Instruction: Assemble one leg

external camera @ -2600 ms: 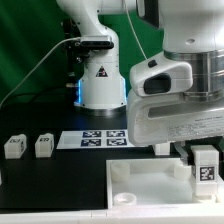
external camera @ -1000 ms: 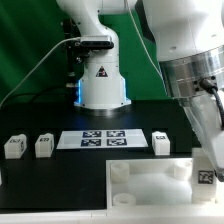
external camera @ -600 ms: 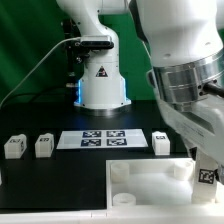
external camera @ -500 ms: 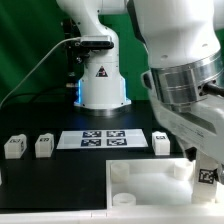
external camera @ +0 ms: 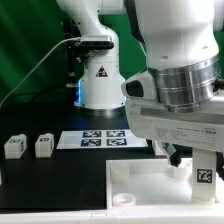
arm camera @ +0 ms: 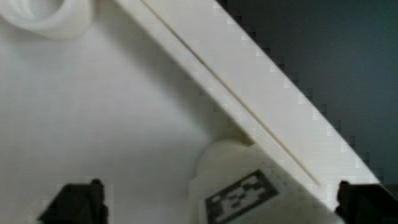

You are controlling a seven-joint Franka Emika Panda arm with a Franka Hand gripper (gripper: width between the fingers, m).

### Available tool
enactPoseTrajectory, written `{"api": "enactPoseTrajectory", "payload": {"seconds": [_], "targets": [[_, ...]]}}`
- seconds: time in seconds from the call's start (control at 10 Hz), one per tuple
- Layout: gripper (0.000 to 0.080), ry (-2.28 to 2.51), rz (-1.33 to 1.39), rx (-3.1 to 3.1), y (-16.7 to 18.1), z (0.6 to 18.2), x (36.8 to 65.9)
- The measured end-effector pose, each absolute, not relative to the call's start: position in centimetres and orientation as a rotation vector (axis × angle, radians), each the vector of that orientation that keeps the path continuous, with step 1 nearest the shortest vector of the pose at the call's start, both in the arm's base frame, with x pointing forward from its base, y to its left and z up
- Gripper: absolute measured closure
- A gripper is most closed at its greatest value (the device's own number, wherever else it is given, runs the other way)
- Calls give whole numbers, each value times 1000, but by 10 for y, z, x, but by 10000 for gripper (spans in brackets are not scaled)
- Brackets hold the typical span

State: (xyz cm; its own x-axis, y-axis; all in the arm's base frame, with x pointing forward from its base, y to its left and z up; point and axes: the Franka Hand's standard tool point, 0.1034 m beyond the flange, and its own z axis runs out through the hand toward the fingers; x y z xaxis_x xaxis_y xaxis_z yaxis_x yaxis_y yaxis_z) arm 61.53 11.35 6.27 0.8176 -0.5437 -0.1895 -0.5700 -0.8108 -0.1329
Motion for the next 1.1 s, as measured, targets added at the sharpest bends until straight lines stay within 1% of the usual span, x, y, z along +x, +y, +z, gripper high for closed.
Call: {"api": "enactPoseTrajectory", "payload": {"seconds": [0.1,0.2,0.3,0.4,0.5,0.6,0.7,0.9,1.1], "targets": [[151,672,165,-2913,116,62,616],[151,592,128,-2942,121,62,618],[151,614,134,-2930,121,62,617],[243,615,134,-2930,120,62,617],[243,656,138,-2920,121,61,617],[443,843,156,-2869,123,61,617],[513,906,161,-2851,123,61,617],[513,1225,193,-2726,126,62,617],[513,1574,202,-2512,129,62,623]]}}
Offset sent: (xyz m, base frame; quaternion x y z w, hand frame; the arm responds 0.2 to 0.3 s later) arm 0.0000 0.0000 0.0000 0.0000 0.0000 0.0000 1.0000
